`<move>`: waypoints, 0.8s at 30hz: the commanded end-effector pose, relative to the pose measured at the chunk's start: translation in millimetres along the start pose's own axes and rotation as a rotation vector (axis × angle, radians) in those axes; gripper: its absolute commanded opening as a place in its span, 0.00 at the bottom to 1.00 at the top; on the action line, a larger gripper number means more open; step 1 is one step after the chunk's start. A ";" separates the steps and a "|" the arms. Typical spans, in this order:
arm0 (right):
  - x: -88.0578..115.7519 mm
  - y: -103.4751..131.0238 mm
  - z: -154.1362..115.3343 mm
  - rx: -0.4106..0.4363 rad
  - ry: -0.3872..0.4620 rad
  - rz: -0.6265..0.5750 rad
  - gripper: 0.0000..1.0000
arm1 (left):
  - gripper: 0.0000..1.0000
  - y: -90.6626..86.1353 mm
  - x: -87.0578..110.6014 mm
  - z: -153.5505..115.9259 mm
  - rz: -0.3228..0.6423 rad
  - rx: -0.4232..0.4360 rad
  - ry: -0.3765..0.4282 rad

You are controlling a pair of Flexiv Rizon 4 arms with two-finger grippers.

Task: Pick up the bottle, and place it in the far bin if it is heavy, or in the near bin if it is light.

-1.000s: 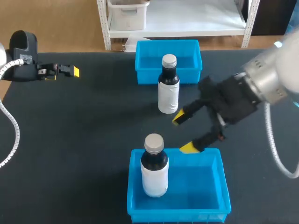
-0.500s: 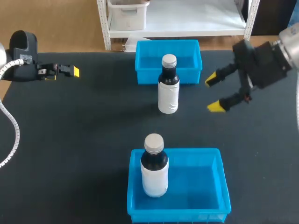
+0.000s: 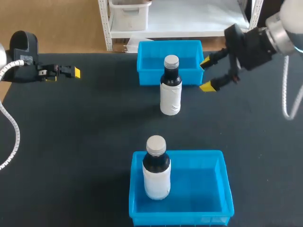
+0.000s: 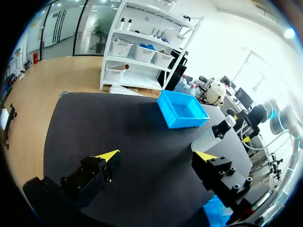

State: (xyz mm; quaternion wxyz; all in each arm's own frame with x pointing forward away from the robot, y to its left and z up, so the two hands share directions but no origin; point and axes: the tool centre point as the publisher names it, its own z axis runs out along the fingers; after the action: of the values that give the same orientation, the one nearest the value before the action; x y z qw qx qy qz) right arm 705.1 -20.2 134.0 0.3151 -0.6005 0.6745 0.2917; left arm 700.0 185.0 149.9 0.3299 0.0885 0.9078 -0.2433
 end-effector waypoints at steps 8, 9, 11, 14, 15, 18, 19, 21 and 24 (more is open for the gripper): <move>-15.5 -46.4 31.8 -0.092 -0.062 -0.029 1.00 | 1.00 0.0 0.0 0.0 0.000 0.000 0.000; -16.7 -46.0 33.3 -0.095 -0.067 -0.028 1.00 | 1.00 0.0 0.0 0.0 0.000 0.000 0.000; -20.9 -43.8 37.3 -0.104 -0.083 -0.026 1.00 | 1.00 0.0 0.0 0.0 0.000 0.000 0.000; -27.0 -38.2 41.8 -0.117 -0.100 -0.030 1.00 | 1.00 0.0 0.0 0.0 0.000 0.000 0.000; -28.1 -36.9 42.8 -0.119 -0.102 -0.031 1.00 | 1.00 0.0 0.0 0.0 0.000 0.000 0.000; -32.6 -30.9 47.8 -0.127 -0.114 -0.033 1.00 | 1.00 0.0 0.0 0.0 0.000 0.000 0.000; -34.0 -29.0 50.8 -0.131 -0.118 -0.031 1.00 | 1.00 0.0 0.0 0.0 0.000 0.000 0.000; -36.0 -27.4 54.8 -0.135 -0.121 -0.031 1.00 | 1.00 0.0 0.0 0.0 0.000 0.000 0.000; -39.7 -25.8 59.8 -0.141 -0.131 -0.030 1.00 | 1.00 0.0 0.0 0.0 0.000 0.000 0.000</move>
State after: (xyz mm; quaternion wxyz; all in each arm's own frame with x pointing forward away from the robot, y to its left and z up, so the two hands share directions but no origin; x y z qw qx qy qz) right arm 737.7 44.0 128.6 0.3185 -0.6111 0.6215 0.3725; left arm 700.0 184.9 149.9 0.3299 0.0885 0.9078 -0.2433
